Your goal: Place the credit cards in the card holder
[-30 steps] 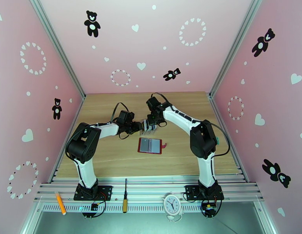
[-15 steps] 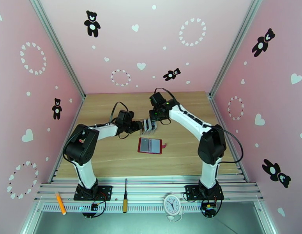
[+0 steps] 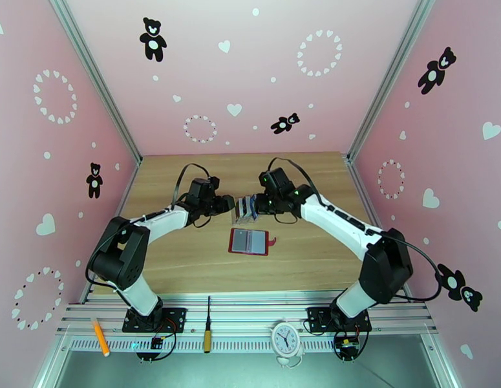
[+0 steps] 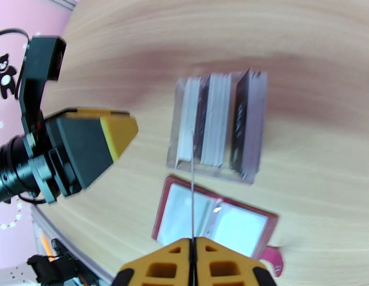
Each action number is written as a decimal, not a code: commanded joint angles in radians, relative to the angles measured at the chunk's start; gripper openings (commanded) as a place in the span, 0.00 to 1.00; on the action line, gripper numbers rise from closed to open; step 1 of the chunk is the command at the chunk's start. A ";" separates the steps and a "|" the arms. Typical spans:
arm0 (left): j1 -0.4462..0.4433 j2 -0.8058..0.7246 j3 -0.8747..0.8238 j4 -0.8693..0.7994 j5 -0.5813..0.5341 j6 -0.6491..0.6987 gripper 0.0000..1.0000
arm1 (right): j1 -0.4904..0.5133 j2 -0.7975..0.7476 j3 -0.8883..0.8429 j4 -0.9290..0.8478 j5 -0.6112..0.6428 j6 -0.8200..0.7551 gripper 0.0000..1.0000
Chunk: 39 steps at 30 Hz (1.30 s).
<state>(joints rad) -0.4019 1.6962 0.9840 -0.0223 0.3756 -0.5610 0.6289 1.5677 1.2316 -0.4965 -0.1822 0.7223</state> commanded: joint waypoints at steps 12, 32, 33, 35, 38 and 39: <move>-0.137 -0.124 -0.130 -0.157 -0.132 0.132 0.53 | 0.002 -0.140 -0.379 0.415 -0.188 0.193 0.11; -0.159 -0.092 -0.228 -0.108 -0.084 0.160 0.50 | -0.008 -0.129 -0.657 0.750 -0.240 0.318 0.11; -0.162 -0.090 -0.226 -0.109 -0.082 0.160 0.49 | -0.010 -0.137 -0.665 0.747 -0.234 0.318 0.11; -0.168 -0.082 -0.221 -0.113 -0.082 0.162 0.49 | -0.011 -0.150 -0.680 0.747 -0.229 0.318 0.11; -0.179 -0.071 -0.213 -0.115 -0.081 0.164 0.47 | -0.014 -0.163 -0.698 0.745 -0.223 0.318 0.11; -0.181 -0.069 -0.212 -0.117 -0.082 0.163 0.46 | -0.015 -0.165 -0.702 0.745 -0.224 0.318 0.11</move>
<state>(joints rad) -0.5724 1.6073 0.7479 -0.1429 0.2752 -0.4175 0.6193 1.4395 0.5468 0.2203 -0.4114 1.0328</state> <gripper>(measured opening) 0.467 0.114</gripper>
